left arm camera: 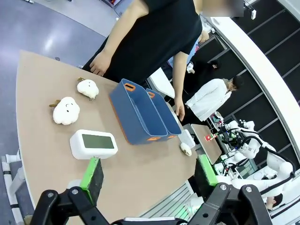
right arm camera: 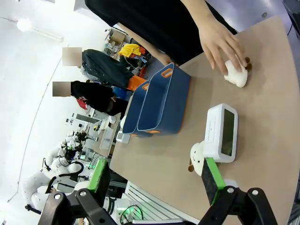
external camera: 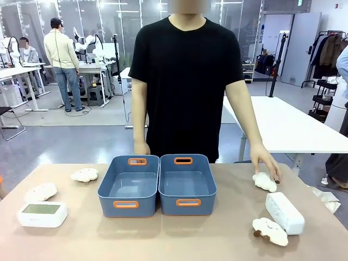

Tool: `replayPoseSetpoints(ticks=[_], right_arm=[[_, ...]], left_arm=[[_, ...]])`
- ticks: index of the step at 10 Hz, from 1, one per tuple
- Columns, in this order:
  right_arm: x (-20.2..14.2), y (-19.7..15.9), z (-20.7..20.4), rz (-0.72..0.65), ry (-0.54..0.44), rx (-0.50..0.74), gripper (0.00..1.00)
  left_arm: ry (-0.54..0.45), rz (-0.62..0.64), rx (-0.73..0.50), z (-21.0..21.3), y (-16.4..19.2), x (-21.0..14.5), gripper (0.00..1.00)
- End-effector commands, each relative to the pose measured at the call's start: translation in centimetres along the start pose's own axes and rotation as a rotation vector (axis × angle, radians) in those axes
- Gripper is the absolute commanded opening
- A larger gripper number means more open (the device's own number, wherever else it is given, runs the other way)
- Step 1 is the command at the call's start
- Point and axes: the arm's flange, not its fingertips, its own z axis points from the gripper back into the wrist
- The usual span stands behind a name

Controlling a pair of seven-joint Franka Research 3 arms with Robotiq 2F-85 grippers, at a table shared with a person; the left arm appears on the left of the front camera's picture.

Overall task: Sort the digital clocks into the basket.
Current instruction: Pick up the Digital clock from the table and place it into the empty Plastic storage basket.

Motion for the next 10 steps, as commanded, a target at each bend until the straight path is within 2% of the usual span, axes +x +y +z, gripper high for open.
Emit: replayPoseSetpoints(ticks=[1,10], right_arm=[[-0.07,0.05,0.02,0.003,0.004,0.004,1.00],[-0.07,0.05,0.02,0.003,0.004,0.004,1.00]], left_arm=[[0.005,-0.014,-0.013,0.24,-0.22,-0.09,1.00],[0.005,-0.014,-0.013,0.24,-0.22,-0.09,1.00]])
